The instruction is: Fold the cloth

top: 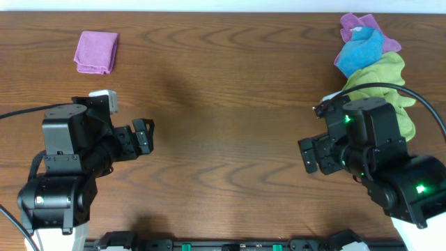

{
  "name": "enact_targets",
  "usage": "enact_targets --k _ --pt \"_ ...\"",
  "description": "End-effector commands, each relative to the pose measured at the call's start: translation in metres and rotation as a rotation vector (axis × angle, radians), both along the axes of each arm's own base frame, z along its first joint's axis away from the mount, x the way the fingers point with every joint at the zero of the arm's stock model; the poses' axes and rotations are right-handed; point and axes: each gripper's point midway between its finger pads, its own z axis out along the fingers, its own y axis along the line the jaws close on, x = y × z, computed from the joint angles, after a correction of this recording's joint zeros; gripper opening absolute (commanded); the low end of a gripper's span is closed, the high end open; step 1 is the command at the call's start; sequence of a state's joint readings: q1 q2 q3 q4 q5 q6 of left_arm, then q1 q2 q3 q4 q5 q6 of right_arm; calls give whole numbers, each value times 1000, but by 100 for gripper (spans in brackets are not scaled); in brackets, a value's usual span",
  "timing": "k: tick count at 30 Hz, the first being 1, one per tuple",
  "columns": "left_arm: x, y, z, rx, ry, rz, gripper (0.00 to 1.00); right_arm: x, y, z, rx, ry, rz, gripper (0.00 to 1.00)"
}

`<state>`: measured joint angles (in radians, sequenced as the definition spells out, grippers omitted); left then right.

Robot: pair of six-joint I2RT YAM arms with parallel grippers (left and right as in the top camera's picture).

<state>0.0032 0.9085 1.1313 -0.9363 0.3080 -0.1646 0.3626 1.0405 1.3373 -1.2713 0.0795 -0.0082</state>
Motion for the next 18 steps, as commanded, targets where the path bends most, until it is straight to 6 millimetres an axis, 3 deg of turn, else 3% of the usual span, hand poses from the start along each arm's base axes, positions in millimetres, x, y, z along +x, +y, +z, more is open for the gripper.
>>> enact_targets --k 1,4,7,10,13,18 --pt "-2 -1 0 -12 3 5 95 -1 0 -4 -2 12 -10 99" --pt "1 9 0 75 -19 7 95 -1 0 -4 -2 12 -11 99" --pt "6 4 6 197 -101 -153 95 -1 0 -4 -2 12 -10 99" --pt "12 1 7 239 -201 -200 95 -1 0 -4 -2 12 -10 99" --pt "12 -5 -9 230 -333 -210 95 -1 0 -4 -2 12 -11 99" --pt "4 -13 -55 154 -458 -194 95 -1 0 -4 -2 12 -11 99"
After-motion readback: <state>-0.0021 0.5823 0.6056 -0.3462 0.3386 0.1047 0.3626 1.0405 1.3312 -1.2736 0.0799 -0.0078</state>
